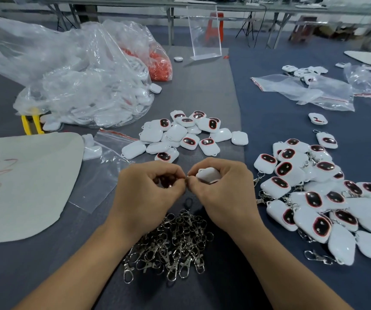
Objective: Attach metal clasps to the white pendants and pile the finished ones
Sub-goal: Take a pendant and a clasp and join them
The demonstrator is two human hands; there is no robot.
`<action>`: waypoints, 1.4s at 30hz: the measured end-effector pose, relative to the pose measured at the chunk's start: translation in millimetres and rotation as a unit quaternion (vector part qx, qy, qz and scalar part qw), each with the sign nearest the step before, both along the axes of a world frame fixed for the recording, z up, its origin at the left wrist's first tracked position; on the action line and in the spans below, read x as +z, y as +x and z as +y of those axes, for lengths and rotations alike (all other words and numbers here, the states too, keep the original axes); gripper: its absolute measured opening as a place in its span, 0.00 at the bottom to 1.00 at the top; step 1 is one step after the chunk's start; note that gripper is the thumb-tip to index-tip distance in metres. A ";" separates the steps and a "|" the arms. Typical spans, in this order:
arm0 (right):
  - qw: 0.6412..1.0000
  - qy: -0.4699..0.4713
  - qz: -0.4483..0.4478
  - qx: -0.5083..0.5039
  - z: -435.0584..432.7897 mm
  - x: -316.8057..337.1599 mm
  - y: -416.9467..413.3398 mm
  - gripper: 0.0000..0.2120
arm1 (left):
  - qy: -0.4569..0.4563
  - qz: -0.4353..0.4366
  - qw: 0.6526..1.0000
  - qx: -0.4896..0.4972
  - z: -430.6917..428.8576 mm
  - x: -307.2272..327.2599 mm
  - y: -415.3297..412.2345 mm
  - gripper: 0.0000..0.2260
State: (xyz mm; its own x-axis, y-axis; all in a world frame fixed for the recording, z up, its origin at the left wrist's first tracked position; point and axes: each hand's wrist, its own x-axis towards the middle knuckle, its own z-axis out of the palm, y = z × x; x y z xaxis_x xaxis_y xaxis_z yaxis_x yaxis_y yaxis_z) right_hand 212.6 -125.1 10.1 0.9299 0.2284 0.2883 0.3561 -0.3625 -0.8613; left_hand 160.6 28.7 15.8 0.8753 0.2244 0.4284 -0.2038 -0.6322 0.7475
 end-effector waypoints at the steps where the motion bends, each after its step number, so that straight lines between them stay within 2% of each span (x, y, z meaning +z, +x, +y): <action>1: 1.000 -0.015 -0.012 -0.005 0.1 -0.4 -1.0 0.07 | 0.010 0.000 1.000 0.004 -1.0 0.7 -1.4 0.04; 4: 1.000 -0.021 -0.012 -0.015 0.7 -1.5 -1.6 0.07 | -0.029 0.007 1.000 -0.004 -1.7 -1.6 -1.1 0.07; 7: 0.998 0.041 0.041 0.000 -0.6 -0.4 1.2 0.10 | -0.125 0.046 0.991 -0.033 0.9 -2.7 3.0 0.11; 9: 0.993 0.080 0.087 0.020 -1.5 -0.1 2.9 0.08 | -0.159 0.062 0.984 -0.044 2.1 -3.4 3.9 0.11; 16: 0.982 0.097 0.146 0.073 -2.3 0.7 4.9 0.04 | -0.168 0.061 0.982 -0.067 4.2 -0.1 0.8 0.11; 20: 0.979 0.096 0.157 0.086 -2.7 3.0 5.7 0.06 | -0.182 0.085 0.976 -0.081 7.1 -0.9 1.2 0.11; 26: 0.974 0.092 0.175 0.114 -8.3 6.7 6.8 0.08 | -0.201 0.100 0.971 -0.080 4.3 -4.3 1.4 0.04; 34: 0.971 0.074 0.181 0.134 -7.2 6.7 6.8 0.08 | -0.151 0.095 0.981 -0.078 6.0 -4.7 2.1 0.04; 37: 0.969 0.078 0.180 0.152 -5.9 7.7 5.8 0.08 | -0.155 0.089 0.981 -0.081 6.9 -4.0 -0.6 0.07; 39: 0.967 0.080 0.183 0.157 -4.2 8.4 4.6 0.07 | -0.169 0.089 0.978 -0.078 7.8 -4.1 -1.0 0.04; 42: 0.976 0.078 0.162 0.122 -2.9 6.9 2.6 0.06 | -0.165 0.079 0.981 -0.068 8.4 -4.0 0.4 0.04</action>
